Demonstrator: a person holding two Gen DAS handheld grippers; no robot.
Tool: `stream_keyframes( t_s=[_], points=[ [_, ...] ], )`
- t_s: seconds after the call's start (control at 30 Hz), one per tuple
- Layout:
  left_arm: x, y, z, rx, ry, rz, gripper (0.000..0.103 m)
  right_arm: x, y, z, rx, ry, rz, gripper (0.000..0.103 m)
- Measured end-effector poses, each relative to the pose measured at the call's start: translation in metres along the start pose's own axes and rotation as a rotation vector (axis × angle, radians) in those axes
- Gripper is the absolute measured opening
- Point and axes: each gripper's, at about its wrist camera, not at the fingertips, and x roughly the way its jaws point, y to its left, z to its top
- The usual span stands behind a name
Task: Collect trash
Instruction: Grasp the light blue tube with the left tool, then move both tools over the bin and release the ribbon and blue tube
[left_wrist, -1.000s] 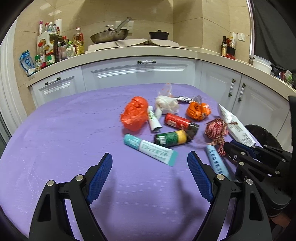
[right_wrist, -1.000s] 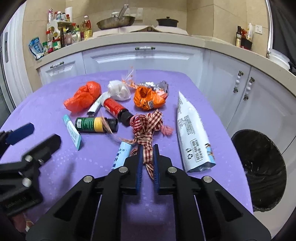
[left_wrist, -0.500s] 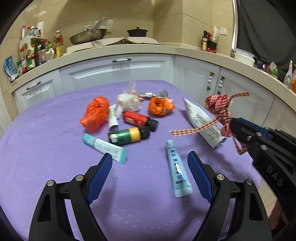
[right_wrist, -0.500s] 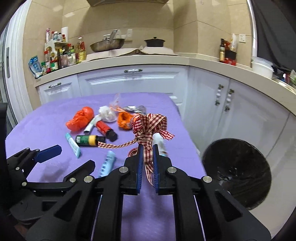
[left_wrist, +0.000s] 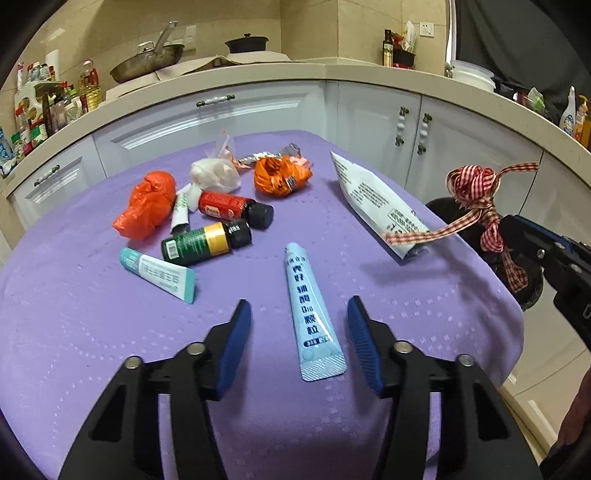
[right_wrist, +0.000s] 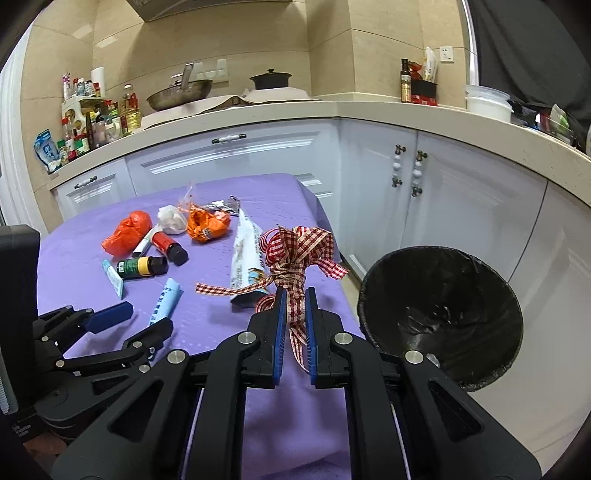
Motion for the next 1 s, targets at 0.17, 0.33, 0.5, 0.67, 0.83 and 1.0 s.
stream_keyframes(
  t_s=[0.17,0.33,0.5,0.67,0.83,1.0],
  points=[
    [0.002,-0.005,-0.004,0.02,0.013,-0.01,0.027,-0.002,-0.006,-0.004,0.013,0.003,-0.013,0.01],
    [0.001,-0.006,-0.004,0.021,0.013,-0.02,0.021,-0.005,-0.01,-0.007,0.019,0.002,-0.025,0.01],
    [-0.009,-0.006,-0.001,0.019,-0.028,-0.013,0.02,-0.008,-0.015,-0.006,0.021,-0.006,-0.048,0.01],
    [-0.022,-0.01,0.009,0.026,-0.078,-0.019,0.02,-0.011,-0.025,-0.004,0.024,-0.021,-0.09,0.01],
    [-0.028,-0.027,0.027,0.064,-0.121,-0.053,0.02,-0.014,-0.046,-0.004,0.041,-0.029,-0.15,0.01],
    [-0.024,-0.058,0.044,0.123,-0.136,-0.113,0.02,-0.017,-0.075,-0.005,0.064,-0.028,-0.231,0.01]
  ],
)
